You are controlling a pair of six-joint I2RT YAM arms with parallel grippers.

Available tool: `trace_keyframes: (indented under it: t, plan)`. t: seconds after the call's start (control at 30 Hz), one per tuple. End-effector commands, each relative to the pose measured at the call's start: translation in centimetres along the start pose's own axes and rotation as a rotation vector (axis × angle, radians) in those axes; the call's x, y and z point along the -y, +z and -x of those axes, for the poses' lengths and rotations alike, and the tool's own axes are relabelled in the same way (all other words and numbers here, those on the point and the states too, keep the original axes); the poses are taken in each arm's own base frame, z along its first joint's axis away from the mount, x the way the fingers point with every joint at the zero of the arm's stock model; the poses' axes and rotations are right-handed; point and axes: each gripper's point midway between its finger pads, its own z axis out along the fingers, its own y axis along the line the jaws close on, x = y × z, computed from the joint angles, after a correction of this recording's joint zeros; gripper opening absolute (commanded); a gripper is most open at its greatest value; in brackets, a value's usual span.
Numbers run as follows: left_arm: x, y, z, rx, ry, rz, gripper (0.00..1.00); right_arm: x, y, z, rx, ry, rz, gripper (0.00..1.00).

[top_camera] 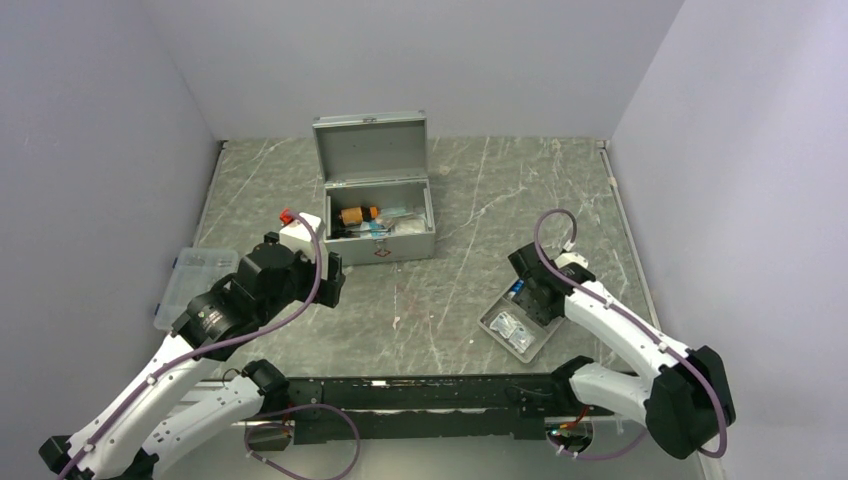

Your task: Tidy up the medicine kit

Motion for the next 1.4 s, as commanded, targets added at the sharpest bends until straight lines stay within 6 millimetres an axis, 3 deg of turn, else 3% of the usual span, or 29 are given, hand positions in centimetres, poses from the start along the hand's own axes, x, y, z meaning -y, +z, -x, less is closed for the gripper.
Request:
trace_keyframes:
  t: [0.0,0.3,0.57,0.67,1.0,1.37]
  plan:
    - [0.2,0.0,0.9,0.043,-0.006,-0.015,1.0,-1.1,0.9,0.5,0.015,0.036,0.023,0.45]
    - [0.2,0.0,0.9,0.041,-0.007,-0.009,0.99,-0.6,3.5,-0.3,-0.018,0.027,-0.018,0.33]
    - [0.0,0.3,0.8,0.03,-0.006,0.002,0.99,-0.6,3.6,-0.1,-0.007,0.02,0.001,0.0]
    - [-0.1,0.4,0.7,0.029,-0.007,0.011,0.99,-0.6,3.4,0.2,0.007,0.008,0.013,0.0]
    - [-0.9,0.7,0.8,0.021,-0.028,0.065,0.99,-3.4,-1.4,6.0,0.184,-0.114,0.147,0.0]
    - [-3.3,3.1,3.1,-0.069,-0.171,0.207,0.99,-9.4,-6.0,10.5,0.266,-0.358,0.313,0.0]
